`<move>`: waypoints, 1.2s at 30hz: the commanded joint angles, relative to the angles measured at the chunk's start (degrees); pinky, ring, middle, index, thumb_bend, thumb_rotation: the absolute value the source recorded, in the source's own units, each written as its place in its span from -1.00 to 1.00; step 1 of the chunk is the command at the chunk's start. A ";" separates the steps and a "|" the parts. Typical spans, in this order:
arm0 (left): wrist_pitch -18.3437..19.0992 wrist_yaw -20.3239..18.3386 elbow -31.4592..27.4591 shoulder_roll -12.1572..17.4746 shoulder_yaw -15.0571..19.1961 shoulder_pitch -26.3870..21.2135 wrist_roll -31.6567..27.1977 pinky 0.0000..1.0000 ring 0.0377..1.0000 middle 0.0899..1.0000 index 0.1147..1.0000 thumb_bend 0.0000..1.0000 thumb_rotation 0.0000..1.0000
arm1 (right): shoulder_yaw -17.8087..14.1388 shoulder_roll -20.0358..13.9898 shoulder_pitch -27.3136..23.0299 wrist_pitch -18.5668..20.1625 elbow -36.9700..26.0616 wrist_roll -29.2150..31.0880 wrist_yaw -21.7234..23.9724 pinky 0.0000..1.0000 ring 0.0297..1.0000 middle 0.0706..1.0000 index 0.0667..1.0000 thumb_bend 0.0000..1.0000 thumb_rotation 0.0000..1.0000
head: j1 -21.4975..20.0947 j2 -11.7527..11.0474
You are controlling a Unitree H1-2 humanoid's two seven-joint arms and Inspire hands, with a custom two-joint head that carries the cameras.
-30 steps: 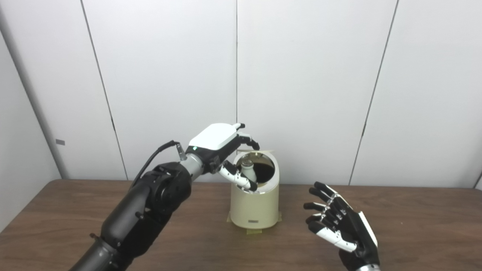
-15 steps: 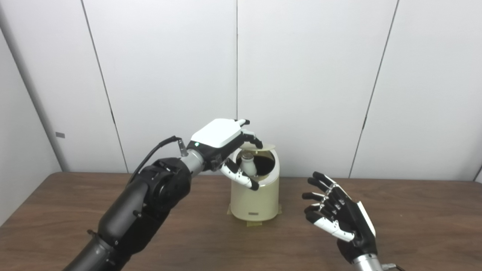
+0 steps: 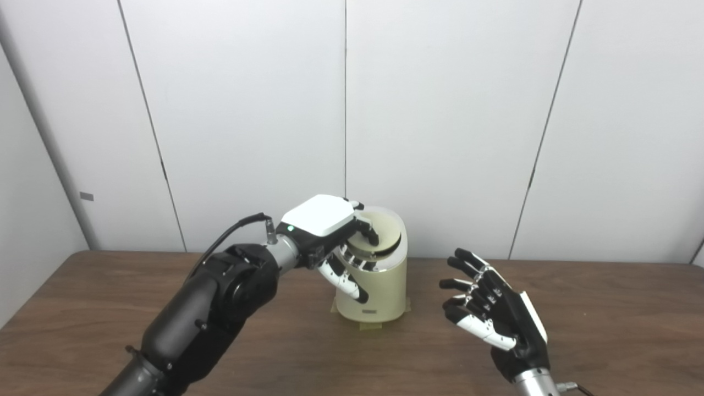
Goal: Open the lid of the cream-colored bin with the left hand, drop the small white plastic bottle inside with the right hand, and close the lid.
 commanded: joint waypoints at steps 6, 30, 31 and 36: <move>-0.53 -0.33 -0.83 0.11 -1.02 -1.29 2.44 1.00 0.91 0.52 0.41 1.00 -0.23 | 0.07 0.10 -1.81 -0.14 -2.07 -0.26 -0.43 -0.06 0.30 0.59 0.59 0.71 -0.40 | 0.01 0.50; 0.65 3.42 -3.39 -2.02 0.92 3.86 4.27 1.00 0.97 0.73 0.68 0.88 -0.16 | -0.23 0.30 -1.25 1.56 -3.94 0.26 -0.49 -0.04 0.29 0.57 0.57 0.75 -0.37 | -0.37 0.81; 0.65 4.25 -4.04 -2.34 2.00 4.19 3.48 1.00 0.96 0.72 0.67 0.86 -0.16 | -0.25 0.28 -1.23 1.66 -4.00 0.34 -0.45 -0.04 0.29 0.57 0.57 0.75 -0.37 | -0.38 0.83; -1.08 15.12 -8.11 -7.56 13.45 8.75 -6.83 0.55 0.77 0.72 0.59 0.64 -0.39 | -0.55 0.06 -1.30 1.17 -3.36 0.41 -0.35 -0.04 0.28 0.56 0.56 0.75 -0.35 | -0.32 0.63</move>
